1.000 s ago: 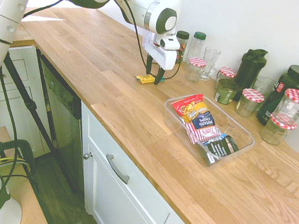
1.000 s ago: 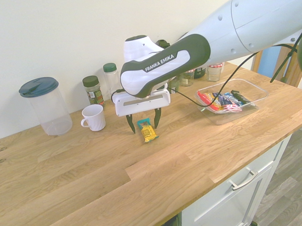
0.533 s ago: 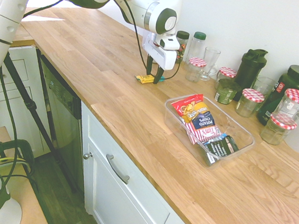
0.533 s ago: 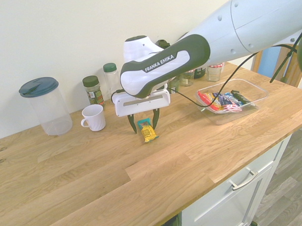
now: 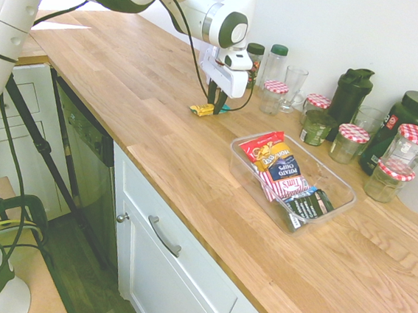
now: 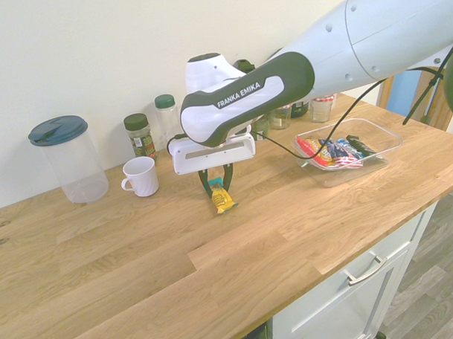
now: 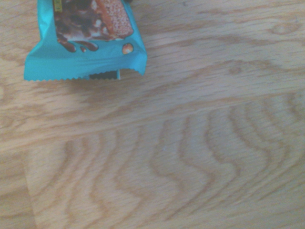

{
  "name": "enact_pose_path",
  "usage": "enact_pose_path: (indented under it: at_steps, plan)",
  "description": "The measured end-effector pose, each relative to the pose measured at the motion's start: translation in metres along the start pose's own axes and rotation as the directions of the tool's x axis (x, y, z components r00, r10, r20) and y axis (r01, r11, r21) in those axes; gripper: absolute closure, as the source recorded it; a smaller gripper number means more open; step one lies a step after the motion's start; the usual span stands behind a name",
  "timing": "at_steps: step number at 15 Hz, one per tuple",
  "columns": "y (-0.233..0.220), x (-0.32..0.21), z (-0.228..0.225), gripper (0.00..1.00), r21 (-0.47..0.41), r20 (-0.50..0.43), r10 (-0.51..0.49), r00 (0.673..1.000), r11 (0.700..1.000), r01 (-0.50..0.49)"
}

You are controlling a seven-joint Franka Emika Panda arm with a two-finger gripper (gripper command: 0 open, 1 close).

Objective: Put the protein bar into the container

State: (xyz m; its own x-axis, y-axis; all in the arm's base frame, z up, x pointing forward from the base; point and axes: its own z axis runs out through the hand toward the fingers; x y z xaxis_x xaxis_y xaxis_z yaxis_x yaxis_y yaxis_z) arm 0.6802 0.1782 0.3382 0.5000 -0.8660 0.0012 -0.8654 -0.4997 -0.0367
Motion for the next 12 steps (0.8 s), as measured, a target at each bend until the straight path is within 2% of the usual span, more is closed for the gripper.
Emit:
enact_pose_path:
  at_steps: [3,6,12]
  plan:
    - [0.002,0.004,-0.015,1.0,0.013,-0.012,-0.031,0.999,0.999,0.031]
    - [0.023,0.015,-0.068,1.0,0.035,-0.043,-0.056,0.997,0.998,0.058]
    - [0.153,0.076,-0.148,1.0,0.031,-0.087,-0.083,0.993,0.996,0.086]
